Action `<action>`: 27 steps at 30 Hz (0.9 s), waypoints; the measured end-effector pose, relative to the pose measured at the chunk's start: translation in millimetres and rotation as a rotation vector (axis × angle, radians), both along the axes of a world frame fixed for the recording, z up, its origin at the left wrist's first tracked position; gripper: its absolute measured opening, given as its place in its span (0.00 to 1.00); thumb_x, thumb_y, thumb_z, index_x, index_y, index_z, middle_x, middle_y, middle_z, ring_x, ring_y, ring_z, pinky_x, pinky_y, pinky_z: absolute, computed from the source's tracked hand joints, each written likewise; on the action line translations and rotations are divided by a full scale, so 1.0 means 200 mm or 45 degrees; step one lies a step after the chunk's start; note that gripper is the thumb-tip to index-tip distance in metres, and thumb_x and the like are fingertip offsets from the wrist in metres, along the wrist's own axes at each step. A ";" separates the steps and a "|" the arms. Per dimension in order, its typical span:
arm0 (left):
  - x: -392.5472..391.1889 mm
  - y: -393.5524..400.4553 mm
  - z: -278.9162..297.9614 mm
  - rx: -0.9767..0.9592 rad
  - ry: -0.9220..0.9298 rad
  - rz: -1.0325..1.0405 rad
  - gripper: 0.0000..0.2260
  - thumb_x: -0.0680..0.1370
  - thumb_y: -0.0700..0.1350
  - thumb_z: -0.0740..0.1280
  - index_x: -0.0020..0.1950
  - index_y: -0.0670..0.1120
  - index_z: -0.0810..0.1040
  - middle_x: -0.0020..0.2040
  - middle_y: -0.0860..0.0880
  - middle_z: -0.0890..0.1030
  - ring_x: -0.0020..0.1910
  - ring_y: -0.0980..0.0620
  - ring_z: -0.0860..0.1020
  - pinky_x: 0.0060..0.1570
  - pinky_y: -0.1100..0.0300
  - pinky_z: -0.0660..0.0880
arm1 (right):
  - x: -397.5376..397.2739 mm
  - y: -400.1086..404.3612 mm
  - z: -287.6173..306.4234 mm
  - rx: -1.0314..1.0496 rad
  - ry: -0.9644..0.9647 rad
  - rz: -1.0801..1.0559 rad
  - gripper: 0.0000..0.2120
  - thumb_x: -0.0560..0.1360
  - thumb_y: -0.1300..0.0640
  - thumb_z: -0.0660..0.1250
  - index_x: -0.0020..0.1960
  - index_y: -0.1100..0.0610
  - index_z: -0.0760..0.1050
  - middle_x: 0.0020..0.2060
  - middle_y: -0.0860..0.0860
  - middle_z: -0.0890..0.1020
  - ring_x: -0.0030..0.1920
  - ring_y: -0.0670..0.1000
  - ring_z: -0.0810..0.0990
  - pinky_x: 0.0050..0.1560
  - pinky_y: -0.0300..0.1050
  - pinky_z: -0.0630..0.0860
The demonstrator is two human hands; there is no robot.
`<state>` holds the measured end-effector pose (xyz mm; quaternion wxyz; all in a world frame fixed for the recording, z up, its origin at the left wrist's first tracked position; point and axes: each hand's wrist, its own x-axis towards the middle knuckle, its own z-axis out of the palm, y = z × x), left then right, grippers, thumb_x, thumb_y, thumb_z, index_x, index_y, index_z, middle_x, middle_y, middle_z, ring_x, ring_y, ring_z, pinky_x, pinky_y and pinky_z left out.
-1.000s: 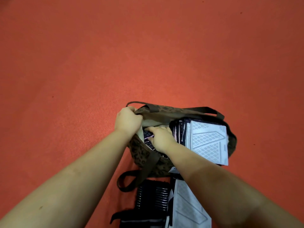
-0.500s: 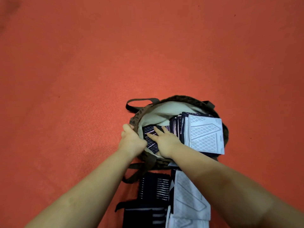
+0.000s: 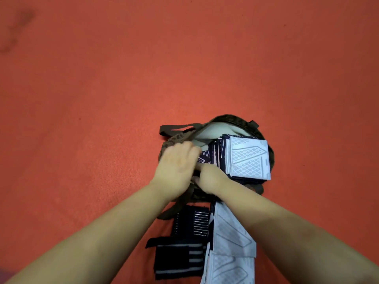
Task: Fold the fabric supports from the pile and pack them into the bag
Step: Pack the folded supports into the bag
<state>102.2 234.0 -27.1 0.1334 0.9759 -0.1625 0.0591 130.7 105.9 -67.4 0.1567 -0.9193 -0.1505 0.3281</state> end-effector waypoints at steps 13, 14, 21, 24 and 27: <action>0.12 0.03 -0.16 0.962 0.985 -0.359 0.33 0.78 0.67 0.47 0.77 0.48 0.59 0.78 0.45 0.54 0.77 0.44 0.46 0.73 0.48 0.41 | -0.15 -0.05 -0.07 -0.121 0.077 0.096 0.24 0.82 0.47 0.49 0.74 0.56 0.62 0.76 0.56 0.54 0.76 0.55 0.52 0.74 0.47 0.52; 0.11 0.04 -0.17 0.938 0.973 -0.348 0.33 0.78 0.67 0.46 0.78 0.49 0.54 0.78 0.45 0.51 0.77 0.44 0.45 0.73 0.48 0.40 | -0.14 -0.03 -0.08 -0.142 0.099 0.100 0.25 0.82 0.46 0.48 0.76 0.55 0.57 0.77 0.55 0.50 0.76 0.55 0.48 0.75 0.48 0.49; 0.11 0.09 -0.25 0.896 1.080 -0.307 0.35 0.76 0.70 0.43 0.78 0.53 0.49 0.79 0.49 0.47 0.77 0.46 0.42 0.73 0.49 0.38 | -0.13 -0.01 -0.18 -0.243 0.303 0.050 0.26 0.82 0.44 0.44 0.78 0.50 0.46 0.77 0.51 0.41 0.76 0.52 0.38 0.74 0.50 0.42; 0.08 0.11 -0.22 0.777 0.942 -0.341 0.32 0.78 0.67 0.47 0.77 0.52 0.58 0.78 0.48 0.55 0.77 0.46 0.47 0.73 0.49 0.41 | -0.19 -0.05 -0.13 -0.055 0.202 -0.037 0.25 0.82 0.46 0.46 0.77 0.51 0.50 0.77 0.51 0.46 0.77 0.50 0.42 0.74 0.47 0.43; 0.00 0.10 -0.18 0.450 0.641 -0.384 0.26 0.78 0.60 0.51 0.70 0.50 0.71 0.70 0.49 0.71 0.72 0.48 0.63 0.72 0.50 0.49 | -0.31 -0.13 -0.08 0.190 0.016 -0.162 0.24 0.82 0.46 0.50 0.76 0.52 0.57 0.76 0.50 0.58 0.76 0.49 0.52 0.75 0.44 0.49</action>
